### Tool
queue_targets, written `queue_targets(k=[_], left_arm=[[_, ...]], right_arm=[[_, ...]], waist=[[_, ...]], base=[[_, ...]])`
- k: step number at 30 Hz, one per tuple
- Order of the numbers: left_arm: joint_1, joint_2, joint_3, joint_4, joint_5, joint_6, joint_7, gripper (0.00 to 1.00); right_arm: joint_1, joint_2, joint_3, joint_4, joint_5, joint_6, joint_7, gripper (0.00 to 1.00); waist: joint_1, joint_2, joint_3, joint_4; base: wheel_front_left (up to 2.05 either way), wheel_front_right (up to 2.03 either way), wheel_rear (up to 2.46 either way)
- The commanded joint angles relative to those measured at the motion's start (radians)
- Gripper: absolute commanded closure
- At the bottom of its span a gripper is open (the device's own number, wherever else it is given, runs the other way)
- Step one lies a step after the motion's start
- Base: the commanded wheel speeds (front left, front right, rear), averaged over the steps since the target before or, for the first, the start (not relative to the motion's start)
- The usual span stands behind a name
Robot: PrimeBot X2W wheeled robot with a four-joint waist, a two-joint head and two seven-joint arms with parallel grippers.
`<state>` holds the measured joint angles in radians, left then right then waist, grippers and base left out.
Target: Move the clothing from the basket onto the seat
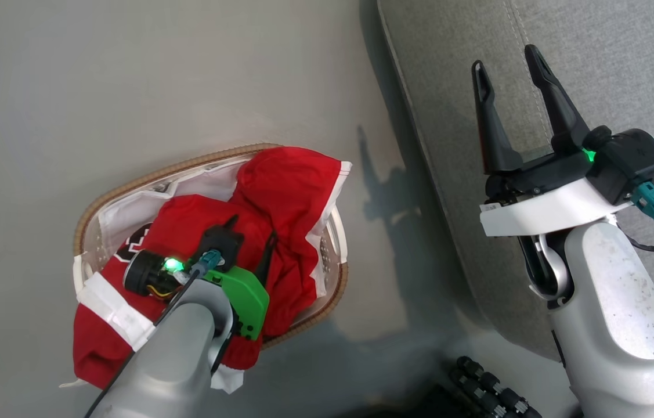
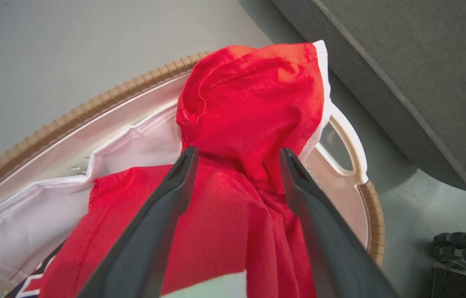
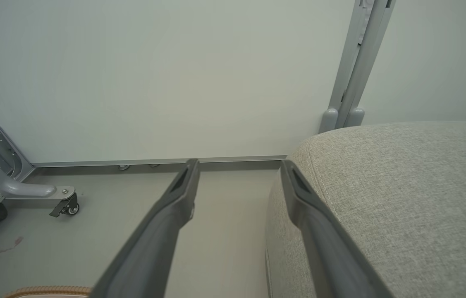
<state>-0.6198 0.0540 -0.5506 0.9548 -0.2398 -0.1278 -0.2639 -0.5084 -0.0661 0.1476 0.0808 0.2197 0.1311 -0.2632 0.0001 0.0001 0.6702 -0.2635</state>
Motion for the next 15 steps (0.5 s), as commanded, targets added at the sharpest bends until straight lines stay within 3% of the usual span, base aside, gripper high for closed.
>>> queue_targets(k=[1, 7, 15], left_arm=[[-0.033, 0.008, -0.015, 0.044, -0.008, -0.005, -0.001, 0.0], [-0.094, 0.003, -0.059, 0.202, -0.032, -0.004, 0.04, 0.0], [-0.161, 0.001, -0.073, 0.297, -0.041, 0.005, 0.095, 0.0]], right_arm=[[-0.016, 0.004, 0.005, -0.006, 0.005, -0.001, -0.002, 0.0], [-0.029, 0.009, 0.019, -0.012, 0.012, -0.001, -0.002, 0.0], [-0.058, 0.013, 0.035, -0.037, 0.018, -0.001, -0.002, 0.0]], waist=[[-0.0001, -0.0001, 0.027, -0.024], [-0.0001, -0.0001, 0.051, -0.034], [-0.0001, -0.0001, 0.099, -0.049]], base=[[0.0, 0.0, 0.0], [0.0, 0.0, 0.0], [0.0, 0.0, 0.0]])
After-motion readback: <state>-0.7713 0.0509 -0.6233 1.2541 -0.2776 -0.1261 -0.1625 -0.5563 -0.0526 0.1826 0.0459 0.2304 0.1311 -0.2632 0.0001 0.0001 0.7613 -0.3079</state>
